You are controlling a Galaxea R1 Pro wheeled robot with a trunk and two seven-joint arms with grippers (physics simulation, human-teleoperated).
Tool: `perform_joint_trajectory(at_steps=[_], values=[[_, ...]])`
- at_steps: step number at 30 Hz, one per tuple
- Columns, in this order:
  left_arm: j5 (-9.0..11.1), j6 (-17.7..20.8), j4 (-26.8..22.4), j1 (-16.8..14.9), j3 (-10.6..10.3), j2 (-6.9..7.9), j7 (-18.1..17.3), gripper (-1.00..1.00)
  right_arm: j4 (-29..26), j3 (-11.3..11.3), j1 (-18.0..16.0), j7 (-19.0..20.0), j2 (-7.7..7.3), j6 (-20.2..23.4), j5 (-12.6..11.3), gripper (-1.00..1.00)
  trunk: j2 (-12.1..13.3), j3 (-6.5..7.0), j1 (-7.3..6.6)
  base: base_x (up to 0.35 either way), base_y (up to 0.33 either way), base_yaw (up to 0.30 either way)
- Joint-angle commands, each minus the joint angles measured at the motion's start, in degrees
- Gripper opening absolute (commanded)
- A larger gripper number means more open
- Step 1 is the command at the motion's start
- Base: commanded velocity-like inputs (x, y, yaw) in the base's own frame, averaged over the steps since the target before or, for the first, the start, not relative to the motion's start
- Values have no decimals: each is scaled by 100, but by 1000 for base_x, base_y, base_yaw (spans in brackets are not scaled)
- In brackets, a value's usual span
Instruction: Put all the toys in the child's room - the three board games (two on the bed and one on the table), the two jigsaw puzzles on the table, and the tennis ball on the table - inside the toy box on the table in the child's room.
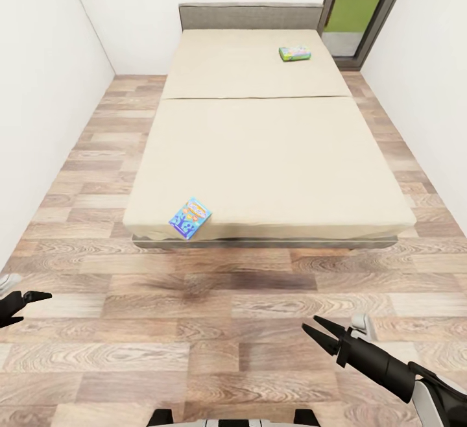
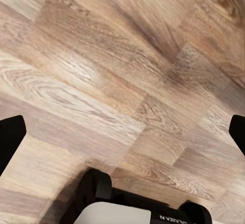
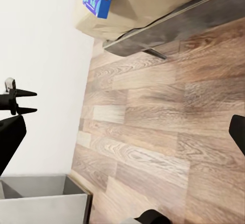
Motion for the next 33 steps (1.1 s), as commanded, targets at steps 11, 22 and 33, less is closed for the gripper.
perform_joint_trajectory(at_steps=[11,22,33], values=[[-16,24,2,-4,21,-1,-19,100,0,22,-2,6,-1,43,-31,100,-324,-42,176,0,0,0],[-16,24,2,-4,20,0,-19,100,3,23,-2,6,-1,43,-31,100,-324,63,176,0,0,0],[-16,24,1,-4,24,0,-19,100,4,29,-2,0,-1,43,-31,100,-324,167,176,0,0,0]])
